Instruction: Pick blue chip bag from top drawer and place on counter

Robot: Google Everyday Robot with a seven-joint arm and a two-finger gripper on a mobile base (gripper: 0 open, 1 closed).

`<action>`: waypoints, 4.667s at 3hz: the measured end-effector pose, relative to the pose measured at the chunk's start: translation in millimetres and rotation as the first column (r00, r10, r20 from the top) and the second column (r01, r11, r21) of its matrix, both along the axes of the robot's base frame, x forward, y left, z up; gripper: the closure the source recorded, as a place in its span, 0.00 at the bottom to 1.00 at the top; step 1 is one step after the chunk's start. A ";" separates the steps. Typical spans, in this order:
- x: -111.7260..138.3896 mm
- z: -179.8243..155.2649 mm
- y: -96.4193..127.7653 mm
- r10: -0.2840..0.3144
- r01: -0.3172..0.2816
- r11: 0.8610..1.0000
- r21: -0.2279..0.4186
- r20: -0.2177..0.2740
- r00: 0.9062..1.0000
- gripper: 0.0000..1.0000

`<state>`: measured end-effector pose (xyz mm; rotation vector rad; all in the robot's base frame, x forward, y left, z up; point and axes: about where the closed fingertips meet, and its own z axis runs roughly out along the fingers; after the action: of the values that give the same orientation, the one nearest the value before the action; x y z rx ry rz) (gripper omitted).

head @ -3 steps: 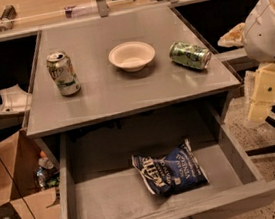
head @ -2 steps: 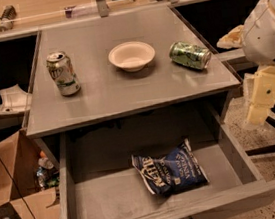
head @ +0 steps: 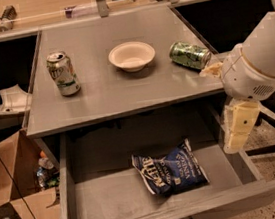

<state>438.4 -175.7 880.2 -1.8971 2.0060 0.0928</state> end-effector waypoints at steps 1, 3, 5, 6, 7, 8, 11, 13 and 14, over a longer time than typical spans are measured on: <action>0.8 -2.0 0.4 0.002 -0.002 1.000 0.001 0.001 1.000 0.00; -16.8 -37.9 27.7 0.030 -0.028 0.998 0.049 -0.034 0.999 0.00; -16.6 -62.3 39.0 0.038 -0.033 0.996 0.078 -0.055 0.998 0.00; -14.1 -86.3 43.2 0.046 -0.036 0.995 0.095 -0.098 0.994 0.00; -14.1 -86.5 43.2 0.046 -0.036 0.995 0.094 -0.098 0.994 0.00; -5.3 -115.5 41.6 0.038 -0.033 0.999 0.043 -0.101 0.994 0.00; 6.2 -153.2 33.7 0.027 -0.026 1.000 0.006 -0.121 0.992 0.00; 11.3 -177.5 50.4 0.051 -0.041 0.997 0.063 -0.157 0.986 0.00; 22.1 -207.2 70.4 0.072 -0.050 0.990 0.134 -0.161 0.984 0.00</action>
Offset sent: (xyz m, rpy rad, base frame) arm -0.0080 0.0086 -0.0047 -0.0359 -0.0115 0.0251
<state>460.5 -105.3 673.0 -1.9236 1.9928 0.3998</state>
